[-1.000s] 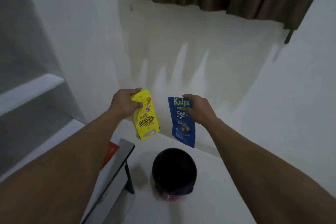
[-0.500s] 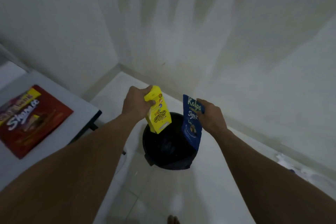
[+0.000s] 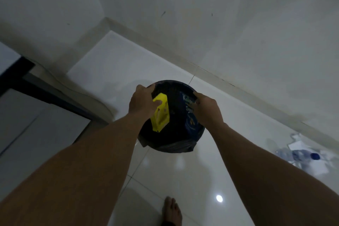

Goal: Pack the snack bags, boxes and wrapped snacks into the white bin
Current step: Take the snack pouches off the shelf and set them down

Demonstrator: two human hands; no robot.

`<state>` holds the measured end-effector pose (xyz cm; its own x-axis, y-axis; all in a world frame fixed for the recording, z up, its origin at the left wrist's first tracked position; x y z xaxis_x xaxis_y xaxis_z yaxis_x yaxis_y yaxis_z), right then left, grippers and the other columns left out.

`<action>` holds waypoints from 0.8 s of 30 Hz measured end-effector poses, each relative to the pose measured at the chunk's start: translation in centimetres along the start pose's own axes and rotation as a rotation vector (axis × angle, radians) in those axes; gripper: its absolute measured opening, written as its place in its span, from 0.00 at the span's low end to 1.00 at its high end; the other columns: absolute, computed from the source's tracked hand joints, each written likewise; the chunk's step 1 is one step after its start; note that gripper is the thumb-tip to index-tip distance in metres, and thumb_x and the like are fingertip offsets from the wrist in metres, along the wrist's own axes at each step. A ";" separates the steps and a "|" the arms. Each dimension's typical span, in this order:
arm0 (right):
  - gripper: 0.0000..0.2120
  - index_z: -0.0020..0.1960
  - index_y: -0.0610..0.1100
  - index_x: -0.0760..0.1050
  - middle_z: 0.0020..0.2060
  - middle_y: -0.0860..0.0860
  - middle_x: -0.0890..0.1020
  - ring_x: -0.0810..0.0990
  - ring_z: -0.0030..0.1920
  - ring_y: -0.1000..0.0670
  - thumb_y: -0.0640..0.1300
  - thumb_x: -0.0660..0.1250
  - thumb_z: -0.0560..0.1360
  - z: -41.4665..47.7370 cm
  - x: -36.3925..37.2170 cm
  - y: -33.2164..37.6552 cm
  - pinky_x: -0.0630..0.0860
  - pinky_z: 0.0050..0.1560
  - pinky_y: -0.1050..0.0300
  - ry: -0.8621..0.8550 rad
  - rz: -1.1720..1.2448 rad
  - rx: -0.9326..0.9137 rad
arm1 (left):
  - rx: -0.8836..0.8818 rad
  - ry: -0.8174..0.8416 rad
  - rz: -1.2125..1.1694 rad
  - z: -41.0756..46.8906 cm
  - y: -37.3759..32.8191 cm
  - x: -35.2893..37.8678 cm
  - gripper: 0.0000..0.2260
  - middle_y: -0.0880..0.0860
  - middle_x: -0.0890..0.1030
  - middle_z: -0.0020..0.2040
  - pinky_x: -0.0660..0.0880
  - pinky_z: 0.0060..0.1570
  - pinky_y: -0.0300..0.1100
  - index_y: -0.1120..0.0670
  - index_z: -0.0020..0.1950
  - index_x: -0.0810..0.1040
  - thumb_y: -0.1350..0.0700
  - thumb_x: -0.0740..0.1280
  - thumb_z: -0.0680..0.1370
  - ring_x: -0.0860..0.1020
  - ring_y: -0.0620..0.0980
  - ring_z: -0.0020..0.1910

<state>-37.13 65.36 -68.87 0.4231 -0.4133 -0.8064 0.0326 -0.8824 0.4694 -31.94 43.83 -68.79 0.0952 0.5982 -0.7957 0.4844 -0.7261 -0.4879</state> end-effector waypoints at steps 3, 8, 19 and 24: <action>0.24 0.74 0.43 0.68 0.63 0.41 0.79 0.75 0.63 0.39 0.43 0.62 0.78 -0.6 -1.0 1.0 0.73 0.61 0.50 0.045 -0.051 -0.007 | 0.004 0.004 -0.009 -0.8 -0.5 -1.4 0.31 0.59 0.69 0.68 0.70 0.63 0.50 0.53 0.77 0.63 0.46 0.68 0.77 0.70 0.59 0.67; 0.19 0.68 0.38 0.72 0.62 0.39 0.79 0.75 0.64 0.39 0.45 0.60 0.80 -2.9 -7.7 6.5 0.72 0.62 0.49 0.010 -0.169 -0.091 | 0.099 0.001 0.043 -3.3 -3.4 -9.7 0.30 0.59 0.68 0.72 0.66 0.69 0.49 0.58 0.76 0.63 0.45 0.65 0.79 0.66 0.57 0.72; 0.31 0.74 0.37 0.64 0.68 0.40 0.73 0.71 0.69 0.42 0.59 0.56 0.81 -14.3 -23.9 28.9 0.71 0.66 0.49 -0.061 -0.388 -0.295 | 0.175 -0.208 0.164 -16.6 -6.1 -38.6 0.28 0.58 0.71 0.70 0.68 0.67 0.50 0.59 0.72 0.70 0.41 0.62 0.79 0.69 0.56 0.69; 0.31 0.71 0.38 0.67 0.66 0.40 0.75 0.73 0.66 0.41 0.61 0.57 0.80 -19.8 -26.3 39.4 0.72 0.64 0.48 -0.090 -0.404 -0.400 | 0.095 -0.303 0.192 -24.4 -1.8 -48.2 0.26 0.58 0.74 0.67 0.70 0.65 0.49 0.59 0.68 0.73 0.40 0.62 0.78 0.71 0.57 0.67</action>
<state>-29.04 45.89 -22.04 0.2280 -0.0937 -0.9691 0.5228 -0.8279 0.2031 -16.20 24.57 -20.83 -0.0927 0.3310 -0.9391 0.3986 -0.8519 -0.3396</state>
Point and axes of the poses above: each hand's wrist, its own z-axis towards the middle knuckle, its own x-axis out of the palm, y = z × x, the point moved 7 cm from there along z, towards the middle knuckle
